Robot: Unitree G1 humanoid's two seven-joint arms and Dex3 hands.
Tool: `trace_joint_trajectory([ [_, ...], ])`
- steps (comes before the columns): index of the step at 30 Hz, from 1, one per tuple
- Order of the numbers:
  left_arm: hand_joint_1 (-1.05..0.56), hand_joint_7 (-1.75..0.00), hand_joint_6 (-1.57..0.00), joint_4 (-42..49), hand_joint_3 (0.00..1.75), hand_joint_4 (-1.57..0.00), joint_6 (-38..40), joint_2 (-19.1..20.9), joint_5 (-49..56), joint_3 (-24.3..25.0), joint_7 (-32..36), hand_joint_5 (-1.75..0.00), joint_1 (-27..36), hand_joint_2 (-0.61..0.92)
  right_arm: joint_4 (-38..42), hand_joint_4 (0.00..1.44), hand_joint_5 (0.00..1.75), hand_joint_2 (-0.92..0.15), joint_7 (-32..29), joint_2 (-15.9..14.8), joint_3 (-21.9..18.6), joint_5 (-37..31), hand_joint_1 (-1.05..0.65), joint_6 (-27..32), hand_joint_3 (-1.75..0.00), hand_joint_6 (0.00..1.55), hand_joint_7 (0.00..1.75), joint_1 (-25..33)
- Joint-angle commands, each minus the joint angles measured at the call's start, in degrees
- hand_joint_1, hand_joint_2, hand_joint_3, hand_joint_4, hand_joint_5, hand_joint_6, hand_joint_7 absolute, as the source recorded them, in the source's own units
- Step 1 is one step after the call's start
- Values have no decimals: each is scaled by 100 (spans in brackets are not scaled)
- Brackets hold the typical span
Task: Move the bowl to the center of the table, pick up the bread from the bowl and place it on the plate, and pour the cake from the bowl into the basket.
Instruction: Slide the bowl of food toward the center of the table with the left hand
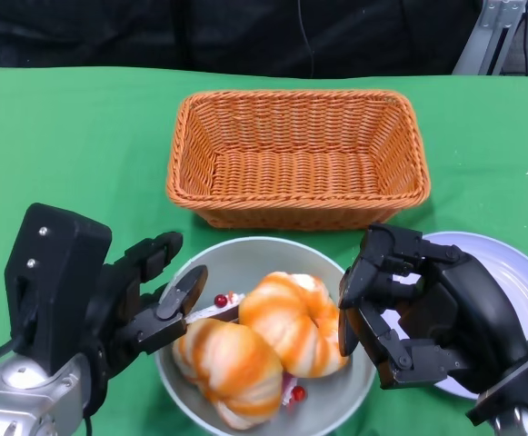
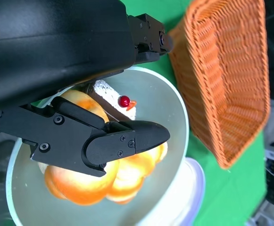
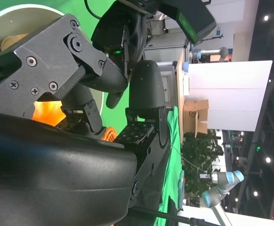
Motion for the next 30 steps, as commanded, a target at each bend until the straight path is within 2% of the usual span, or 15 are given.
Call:
trace_joint_trajectory([
  [1, -57, 0, 0, -169, 68, 0, 70, 3, -153, 65, -19, 0, 96, 92, 22, 81, 166, -44, 17, -7, -48, 62, -13, -51, -131, 70, 144, -2],
  [8, -54, -1, -1, -245, 65, -1, -85, 99, -107, 57, 77, -1, 107, 92, 10, 81, 165, -45, 6, 7, -60, 88, -13, -26, -130, 70, 143, -3],
  [9, -54, -1, -2, -235, 64, -2, -413, 79, 65, 11, 191, -1, 165, 92, -3, 81, 165, -45, -2, 7, -63, 90, -12, -13, -130, 70, 143, 0],
  [13, -45, -8, -29, -39, 44, -33, -1958, 1, 875, -164, 691, -14, 398, 92, -29, 80, 163, -44, -52, 24, -94, 92, -11, -14, -129, 70, 138, 13],
  [17, -43, -8, -44, 214, 36, -48, -2895, -223, 863, 94, 845, -16, 413, 92, -27, 80, 161, -44, -70, 9, -117, 93, -12, -1, -128, 71, 134, 19],
  [22, -38, -7, -64, 741, 24, -71, -4470, -543, 845, 387, 974, -17, 375, 92, 13, 78, 157, -46, -31, -3, -153, 84, -12, -93, -121, 72, 127, 14],
  [24, -36, -8, -68, 1004, 21, -75, -5139, -648, 735, 510, 933, -18, 305, 92, -37, 78, 155, -47, -69, -11, -176, 72, -12, -33, -118, 72, 125, 13],
  [27, -25, -13, -83, 1430, 21, -86, -6048, -761, 693, 636, 944, -22, 173, 92, -108, 78, 152, -49, -128, -42, -209, 23, -12, 7, -112, 73, 121, 16],
  [29, -16, -16, -103, 1785, 24, -99, -6674, -795, 733, 700, 957, -37, 66, 92, -117, 77, 148, -51, -152, -69, -221, -72, -14, -80, -105, 72, 116, 15],
  [30, -15, -16, -107, 2018, 25, -101, -7014, -779, 783, 729, 947, -41, -1, 92, -147, 76, 148, -52, -171, -89, -226, -141, -14, -129, -103, 72, 114, 19],
])
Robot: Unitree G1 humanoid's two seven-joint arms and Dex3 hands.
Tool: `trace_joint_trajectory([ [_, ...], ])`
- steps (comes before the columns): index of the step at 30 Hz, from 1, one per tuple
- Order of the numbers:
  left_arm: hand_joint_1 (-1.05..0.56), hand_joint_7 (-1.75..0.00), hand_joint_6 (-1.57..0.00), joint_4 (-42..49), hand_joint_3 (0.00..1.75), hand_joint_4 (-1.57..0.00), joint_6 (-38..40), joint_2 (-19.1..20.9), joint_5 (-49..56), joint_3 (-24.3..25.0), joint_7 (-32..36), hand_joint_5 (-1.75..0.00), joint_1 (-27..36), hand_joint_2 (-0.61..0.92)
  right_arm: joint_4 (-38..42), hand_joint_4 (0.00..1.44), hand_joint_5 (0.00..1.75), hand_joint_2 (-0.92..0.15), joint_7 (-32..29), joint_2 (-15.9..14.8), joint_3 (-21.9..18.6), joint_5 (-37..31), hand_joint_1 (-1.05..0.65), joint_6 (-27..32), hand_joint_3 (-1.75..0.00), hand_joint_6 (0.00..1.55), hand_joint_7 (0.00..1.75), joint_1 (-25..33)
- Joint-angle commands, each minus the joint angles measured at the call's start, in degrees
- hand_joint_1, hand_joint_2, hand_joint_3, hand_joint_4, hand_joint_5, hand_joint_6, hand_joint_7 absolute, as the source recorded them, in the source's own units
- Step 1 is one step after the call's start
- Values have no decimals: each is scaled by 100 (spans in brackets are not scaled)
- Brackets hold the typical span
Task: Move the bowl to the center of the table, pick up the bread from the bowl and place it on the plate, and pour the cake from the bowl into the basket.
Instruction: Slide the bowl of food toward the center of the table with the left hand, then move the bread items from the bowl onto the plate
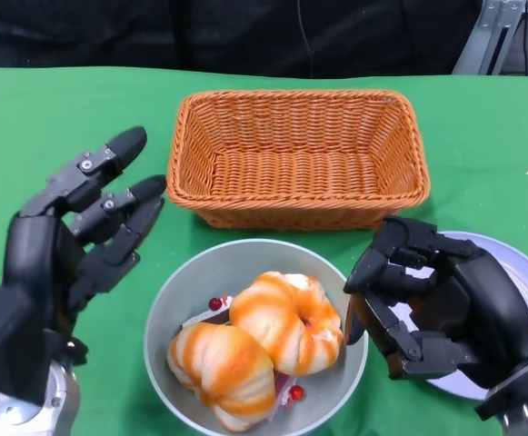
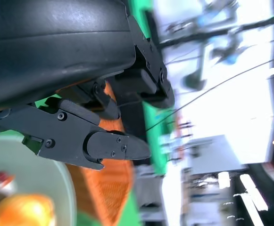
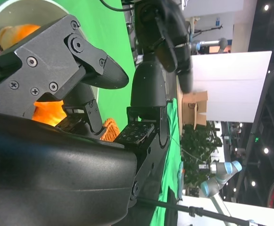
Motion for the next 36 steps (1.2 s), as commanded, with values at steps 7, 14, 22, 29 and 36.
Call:
trace_joint_trajectory([
  [7, -15, -72, -99, 1488, 34, -81, -1791, 129, 451, 243, 273, -129, -499, 92, -254, 68, 137, -62, -3, -216, -120, -361, -21, -502, -76, 68, 93, 4],
  [14, -13, -96, -88, 2369, 34, -78, -2216, 196, 383, 380, 323, -141, -779, 91, -1083, 55, 99, -90, -99, -756, -33, -1221, -38, -356, -8, 57, 61, 82],
  [22, -11, -116, -80, 2849, 59, -76, -2570, 255, 297, 459, 331, -146, -990, 78, -1605, 51, 51, -91, -183, -1301, 216, -3053, -58, -500, 0, 60, 13, -27],
  [29, -11, -119, -81, 3035, 73, -76, -2585, 248, 317, 484, 377, -148, -1060, 70, -2300, 39, 28, -92, 291, -1627, 512, -4416, -74, 205, -3, 40, 0, -271],
  [36, -9, -120, -80, 3308, 82, -77, -2710, 245, 260, 478, 285, -151, -1121, 67, -2296, 34, 20, -92, 215, -1393, 1058, -5593, -83, 360, -3, 31, 0, -468],
])
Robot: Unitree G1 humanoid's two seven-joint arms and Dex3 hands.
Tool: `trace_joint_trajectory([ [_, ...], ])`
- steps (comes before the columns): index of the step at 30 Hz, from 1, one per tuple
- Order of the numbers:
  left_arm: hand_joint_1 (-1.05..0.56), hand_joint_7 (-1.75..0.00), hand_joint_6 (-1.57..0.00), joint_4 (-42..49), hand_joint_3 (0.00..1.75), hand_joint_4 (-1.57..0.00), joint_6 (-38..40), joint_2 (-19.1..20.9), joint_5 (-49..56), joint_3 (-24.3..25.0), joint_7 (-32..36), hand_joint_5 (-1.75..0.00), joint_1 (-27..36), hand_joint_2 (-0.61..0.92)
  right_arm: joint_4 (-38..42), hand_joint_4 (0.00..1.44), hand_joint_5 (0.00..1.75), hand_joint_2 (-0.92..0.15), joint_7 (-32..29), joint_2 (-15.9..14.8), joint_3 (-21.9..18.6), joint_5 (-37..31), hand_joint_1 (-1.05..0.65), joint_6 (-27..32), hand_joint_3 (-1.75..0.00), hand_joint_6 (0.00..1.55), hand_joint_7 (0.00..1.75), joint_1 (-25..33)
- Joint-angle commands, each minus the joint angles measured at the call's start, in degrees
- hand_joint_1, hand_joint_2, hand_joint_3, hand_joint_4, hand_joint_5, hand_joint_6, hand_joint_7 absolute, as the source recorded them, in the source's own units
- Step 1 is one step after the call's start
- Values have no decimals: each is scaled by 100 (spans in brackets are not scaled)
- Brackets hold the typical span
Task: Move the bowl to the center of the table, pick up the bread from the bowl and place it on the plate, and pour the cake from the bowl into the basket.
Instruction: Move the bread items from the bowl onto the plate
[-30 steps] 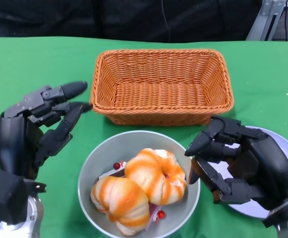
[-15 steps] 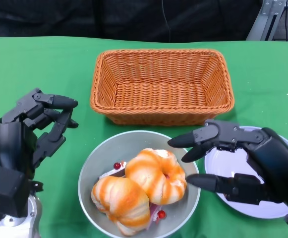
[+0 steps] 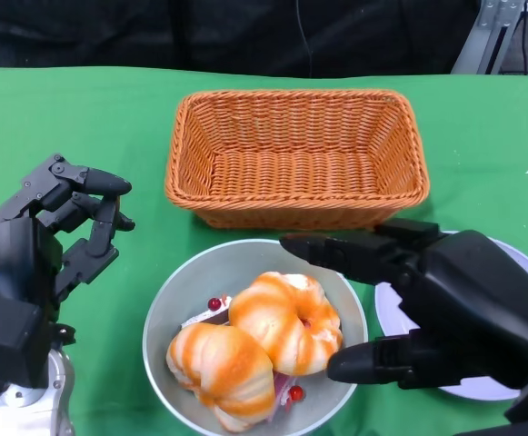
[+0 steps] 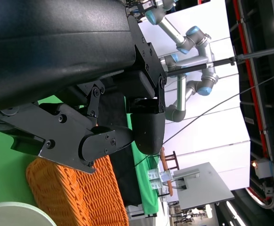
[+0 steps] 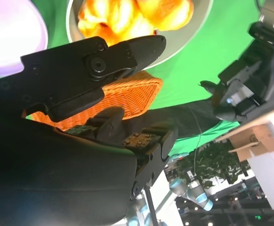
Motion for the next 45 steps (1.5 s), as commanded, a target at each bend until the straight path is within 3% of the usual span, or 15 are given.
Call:
trace_joint_trajectory([
  [1, -10, -120, -80, 179, 82, -77, -145, 70, -73, 14, -18, -150, -50, 66, 33, 34, 20, -92, -91, 157, 256, -508, -85, 34, -4, 31, 0, -102],
  [9, -10, -121, -77, 368, 86, -76, -235, 67, -90, -59, -63, -150, -42, 65, 426, 37, 19, -92, -164, 632, 835, -1485, -91, 105, -8, 29, 0, -214],
  [15, -12, -122, -77, 491, 86, -77, -354, 95, -56, -102, -62, -151, -66, 64, 1019, 37, 18, -92, -295, 747, 1061, -1793, -92, -52, -11, 31, 1, -377],
  [23, -14, -118, -80, 467, 73, -77, -389, 109, -13, -144, -47, -150, -26, 71, 1802, 39, 17, -92, -626, 585, 1241, -1987, -91, -503, -13, 36, 3, -588],
  [29, -13, -118, -80, 357, 71, -75, -317, 101, -86, -174, -115, -153, 44, 72, 2314, 42, 16, -92, -1384, 449, 1393, -2474, -91, -896, -11, 39, 3, -666],
  [39, -13, -120, -80, 195, 73, -74, -256, 117, -99, -231, -154, -158, 158, 71, 3001, 37, 11, -92, -2206, 390, 1623, -3408, -93, -926, -8, 39, 1, -893],
  [45, -13, -121, -78, 147, 73, -74, -244, 131, -110, -243, -201, -159, 202, 71, 3228, 36, 9, -92, -2206, 388, 1666, -3439, -92, -902, -7, 38, 0, -986],
])
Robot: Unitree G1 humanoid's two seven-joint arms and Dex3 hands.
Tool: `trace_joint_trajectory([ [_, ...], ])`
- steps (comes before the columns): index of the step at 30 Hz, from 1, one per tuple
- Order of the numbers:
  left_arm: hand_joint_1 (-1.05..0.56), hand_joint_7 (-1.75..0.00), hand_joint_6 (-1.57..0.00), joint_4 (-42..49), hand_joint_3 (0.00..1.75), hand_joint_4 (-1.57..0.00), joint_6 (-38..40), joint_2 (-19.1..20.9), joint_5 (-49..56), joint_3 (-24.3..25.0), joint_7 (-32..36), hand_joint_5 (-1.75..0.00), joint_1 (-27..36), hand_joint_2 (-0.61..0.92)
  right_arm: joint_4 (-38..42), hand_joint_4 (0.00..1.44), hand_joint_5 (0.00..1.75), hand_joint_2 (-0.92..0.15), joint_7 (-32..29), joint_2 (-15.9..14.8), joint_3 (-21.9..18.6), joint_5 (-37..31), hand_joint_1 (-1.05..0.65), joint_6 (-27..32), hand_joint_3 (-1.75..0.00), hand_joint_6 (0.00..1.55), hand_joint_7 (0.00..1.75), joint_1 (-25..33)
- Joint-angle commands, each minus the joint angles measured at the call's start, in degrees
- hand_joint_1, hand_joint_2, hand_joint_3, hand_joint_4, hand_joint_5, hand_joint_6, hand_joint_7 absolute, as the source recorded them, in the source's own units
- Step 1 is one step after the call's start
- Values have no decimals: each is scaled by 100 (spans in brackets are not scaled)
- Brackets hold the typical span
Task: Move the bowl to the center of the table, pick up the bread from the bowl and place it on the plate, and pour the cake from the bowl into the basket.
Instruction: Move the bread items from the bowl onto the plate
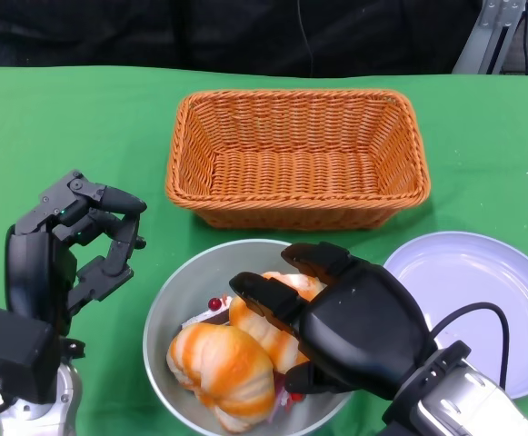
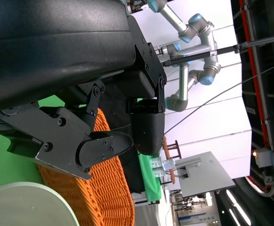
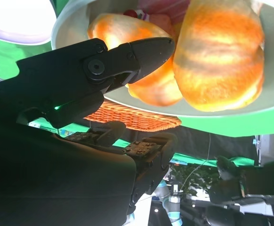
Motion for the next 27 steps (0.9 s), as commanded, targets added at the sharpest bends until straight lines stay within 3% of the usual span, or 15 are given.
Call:
trace_joint_trajectory([
  [1, -13, -121, -79, -136, 72, -74, 57, 100, -26, 1, -60, -159, 88, 72, 132, 36, 9, -92, -20, -43, 51, -54, -92, 33, -7, 37, 0, -102],
  [14, -12, -119, -80, -320, 70, -75, 163, 91, 0, 3, -78, -156, 183, 73, 608, 37, 7, -92, 136, 24, 209, -7, -88, 171, -6, 38, 0, -259],
  [27, -14, -121, -77, -468, 74, -73, 166, 82, 99, -39, -59, -159, 292, 71, 1398, 47, 8, -92, -581, 126, 575, -191, -84, 229, -3, 44, 2, -479],
])
